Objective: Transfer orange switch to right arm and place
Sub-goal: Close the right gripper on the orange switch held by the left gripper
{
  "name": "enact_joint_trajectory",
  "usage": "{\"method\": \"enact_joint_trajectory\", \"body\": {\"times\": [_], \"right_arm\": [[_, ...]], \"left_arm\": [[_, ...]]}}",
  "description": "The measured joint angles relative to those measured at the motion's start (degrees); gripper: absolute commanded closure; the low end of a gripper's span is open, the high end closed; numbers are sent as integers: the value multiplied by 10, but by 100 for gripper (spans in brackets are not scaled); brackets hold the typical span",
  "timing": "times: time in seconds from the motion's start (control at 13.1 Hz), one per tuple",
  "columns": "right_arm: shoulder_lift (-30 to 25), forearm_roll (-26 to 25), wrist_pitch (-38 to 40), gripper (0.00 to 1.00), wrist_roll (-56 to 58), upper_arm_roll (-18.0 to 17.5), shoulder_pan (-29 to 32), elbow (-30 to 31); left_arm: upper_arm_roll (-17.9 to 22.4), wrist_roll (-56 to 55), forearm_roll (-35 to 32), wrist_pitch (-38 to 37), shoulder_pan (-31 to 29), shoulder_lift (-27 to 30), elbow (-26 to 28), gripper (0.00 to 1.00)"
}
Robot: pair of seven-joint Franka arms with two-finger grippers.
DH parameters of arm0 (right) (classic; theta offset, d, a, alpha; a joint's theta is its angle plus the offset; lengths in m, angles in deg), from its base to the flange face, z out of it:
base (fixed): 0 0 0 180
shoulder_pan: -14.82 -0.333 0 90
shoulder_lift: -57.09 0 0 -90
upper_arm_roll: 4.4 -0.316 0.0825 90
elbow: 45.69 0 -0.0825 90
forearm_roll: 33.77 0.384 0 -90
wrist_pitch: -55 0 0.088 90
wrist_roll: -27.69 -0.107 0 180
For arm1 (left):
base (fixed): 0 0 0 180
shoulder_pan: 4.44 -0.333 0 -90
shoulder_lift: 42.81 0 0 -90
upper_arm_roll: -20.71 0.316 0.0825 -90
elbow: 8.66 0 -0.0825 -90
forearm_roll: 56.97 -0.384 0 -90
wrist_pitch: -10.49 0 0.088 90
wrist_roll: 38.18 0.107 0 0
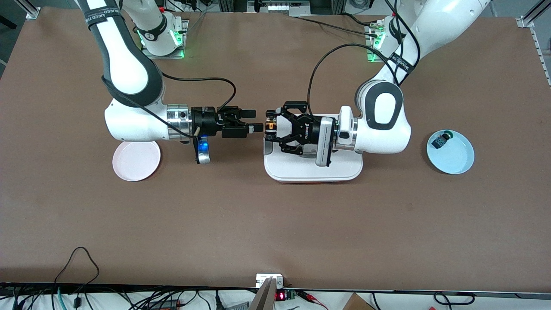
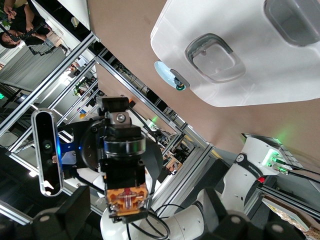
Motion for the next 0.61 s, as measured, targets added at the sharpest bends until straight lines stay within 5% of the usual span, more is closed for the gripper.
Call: {"method": "enact_joint_trajectory", "body": {"times": [0.61], "right_arm": [[-9,17,-47,4,0,-1,-33,11]], "left_arm": [[0,0,0,0,0,0,0,48]]}}
